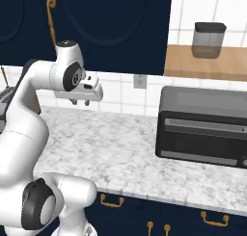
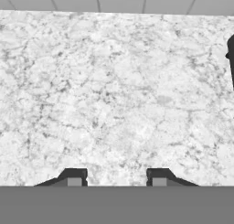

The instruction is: Take a straw from the drawer in front and place it inside the glass cup on the dining counter.

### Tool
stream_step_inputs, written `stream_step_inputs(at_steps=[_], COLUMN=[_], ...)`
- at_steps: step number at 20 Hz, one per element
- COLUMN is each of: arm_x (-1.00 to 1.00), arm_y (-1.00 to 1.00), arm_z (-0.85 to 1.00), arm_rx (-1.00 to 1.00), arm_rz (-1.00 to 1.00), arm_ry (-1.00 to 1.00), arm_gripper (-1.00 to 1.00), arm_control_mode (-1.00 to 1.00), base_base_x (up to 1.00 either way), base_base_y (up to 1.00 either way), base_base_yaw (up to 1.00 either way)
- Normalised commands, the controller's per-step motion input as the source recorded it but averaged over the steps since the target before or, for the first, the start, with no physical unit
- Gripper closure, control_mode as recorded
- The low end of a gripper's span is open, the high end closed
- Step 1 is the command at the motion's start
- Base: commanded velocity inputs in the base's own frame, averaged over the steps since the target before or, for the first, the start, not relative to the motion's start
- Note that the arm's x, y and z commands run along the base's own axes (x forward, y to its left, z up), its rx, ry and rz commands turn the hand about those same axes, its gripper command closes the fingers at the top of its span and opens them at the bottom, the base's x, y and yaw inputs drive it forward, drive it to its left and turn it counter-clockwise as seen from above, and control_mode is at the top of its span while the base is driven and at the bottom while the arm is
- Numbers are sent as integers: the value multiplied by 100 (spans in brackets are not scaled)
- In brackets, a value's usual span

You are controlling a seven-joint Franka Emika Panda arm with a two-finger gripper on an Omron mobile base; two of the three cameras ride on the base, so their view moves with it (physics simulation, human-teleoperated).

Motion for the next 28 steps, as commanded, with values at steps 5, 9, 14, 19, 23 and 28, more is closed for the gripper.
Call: stream_step_inputs(at_steps=[5,9,14,19,23,28], arm_x=[0,0,0,0,0,0], arm_y=[0,0,0,0,0,0], arm_z=[0,0,0,0,0,0], arm_rx=[0,0,0,0,0,0], arm_rz=[0,0,0,0,0,0], arm_ry=[0,0,0,0,0,0], arm_gripper=[-100,-100,-100,-100,-100,-100], arm_control_mode=[100,100,100,100,100,100], base_base_x=[-48,-100,-34,0,0,0], base_base_y=[0,-13,-60,-100,-96,-89], base_base_yaw=[0,-4,9,48,54,55])
